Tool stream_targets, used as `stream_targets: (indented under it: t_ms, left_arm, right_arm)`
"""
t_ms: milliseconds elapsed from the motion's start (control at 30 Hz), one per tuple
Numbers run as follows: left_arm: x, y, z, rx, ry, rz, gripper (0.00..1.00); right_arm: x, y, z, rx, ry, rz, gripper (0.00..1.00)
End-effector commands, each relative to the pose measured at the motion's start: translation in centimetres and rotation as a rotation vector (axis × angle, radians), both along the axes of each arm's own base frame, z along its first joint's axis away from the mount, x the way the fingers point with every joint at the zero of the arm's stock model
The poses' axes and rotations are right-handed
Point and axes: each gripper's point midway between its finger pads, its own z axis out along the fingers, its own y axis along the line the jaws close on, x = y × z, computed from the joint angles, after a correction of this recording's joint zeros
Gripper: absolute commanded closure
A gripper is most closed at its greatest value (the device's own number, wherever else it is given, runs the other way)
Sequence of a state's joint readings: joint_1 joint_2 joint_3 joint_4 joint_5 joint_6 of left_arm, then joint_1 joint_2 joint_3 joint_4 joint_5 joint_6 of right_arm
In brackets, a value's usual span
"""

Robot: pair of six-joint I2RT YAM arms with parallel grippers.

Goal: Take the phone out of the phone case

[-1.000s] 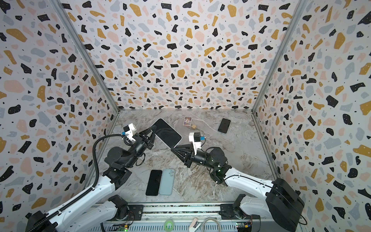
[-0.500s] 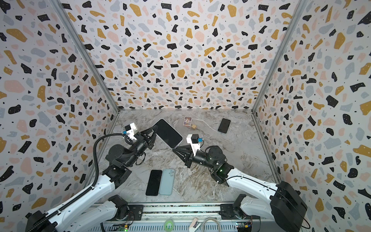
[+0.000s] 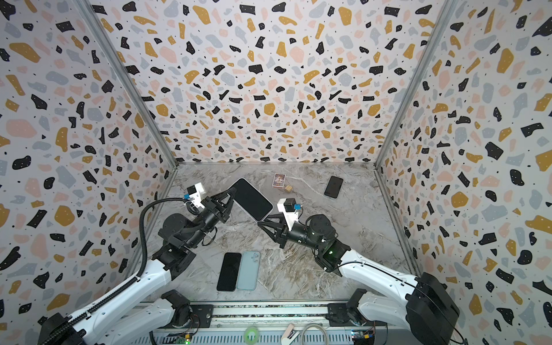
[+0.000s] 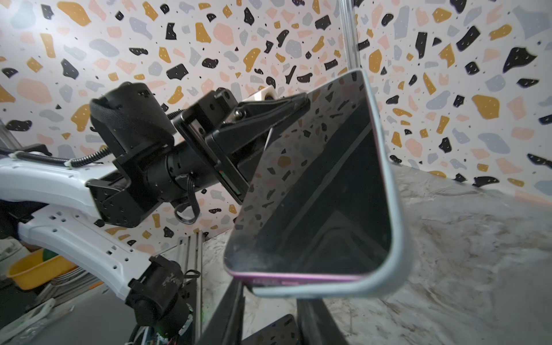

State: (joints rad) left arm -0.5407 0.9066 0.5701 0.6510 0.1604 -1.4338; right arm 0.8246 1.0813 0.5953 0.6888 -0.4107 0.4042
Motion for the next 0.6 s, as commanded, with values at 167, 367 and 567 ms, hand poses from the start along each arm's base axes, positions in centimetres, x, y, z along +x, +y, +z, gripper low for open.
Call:
stream_targets:
  t_ms: [167, 367, 567]
  left_arm:
    - [-1.9, -2.0, 4.1, 0.029, -0.173, -0.125, 1.0]
    - [-2.0, -3.0, 4.5, 0.04, -0.236, -0.174, 1.0]
    - [-2.5, -4.0, 5.3, 0.024, -0.296, -0.238, 1.0]
  right_arm:
    - [-0.8, -4.9, 0.0, 0.075, 0.113, -0.065, 0.44]
    - [-1.5, -7.5, 1.2, 0.127, 0.199, -0.09, 0.33]
    - [-1.8, -9.2, 2.0, 0.202, 0.297, -0.044, 0.32]
